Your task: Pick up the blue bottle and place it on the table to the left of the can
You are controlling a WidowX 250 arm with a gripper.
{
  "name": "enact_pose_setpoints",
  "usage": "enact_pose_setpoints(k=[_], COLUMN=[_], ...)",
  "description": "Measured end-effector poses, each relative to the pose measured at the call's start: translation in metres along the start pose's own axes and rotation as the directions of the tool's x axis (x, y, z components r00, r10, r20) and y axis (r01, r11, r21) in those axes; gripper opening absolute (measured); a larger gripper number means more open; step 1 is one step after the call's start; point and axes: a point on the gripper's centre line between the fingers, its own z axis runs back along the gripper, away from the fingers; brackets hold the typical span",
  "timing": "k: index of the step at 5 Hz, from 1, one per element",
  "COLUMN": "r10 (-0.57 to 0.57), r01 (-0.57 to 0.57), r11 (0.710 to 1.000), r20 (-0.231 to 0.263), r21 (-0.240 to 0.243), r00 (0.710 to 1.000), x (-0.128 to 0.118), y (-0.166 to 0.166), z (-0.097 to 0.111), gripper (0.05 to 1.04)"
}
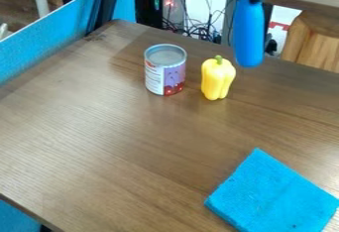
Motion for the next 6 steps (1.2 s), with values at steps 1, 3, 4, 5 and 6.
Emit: enact_pose_setpoints(k=[1, 3, 4, 5, 6], r10=[0.13, 0.355, 0.427, 0.469, 0.488], r01=[-0.133, -0.363, -0.428, -0.455, -0.462], r11=[0.99, 0.907, 0.867, 0.85, 0.837], r20=[0.054, 0.073, 0.061, 0.014, -0.019], r21=[0.056, 0.214, 0.255, 0.264, 0.293], r00=[0.99, 0.932, 0.902, 0.883, 0.873], x=[-0.005, -0.034, -0.051, -0.061, -0.071], y=[0.04, 0.13, 0.159, 0.176, 0.19], z=[0.028, 0.048, 0.043, 0.016, 0.002], gripper=[0.37, 0.37, 0.37, 0.37, 0.37])
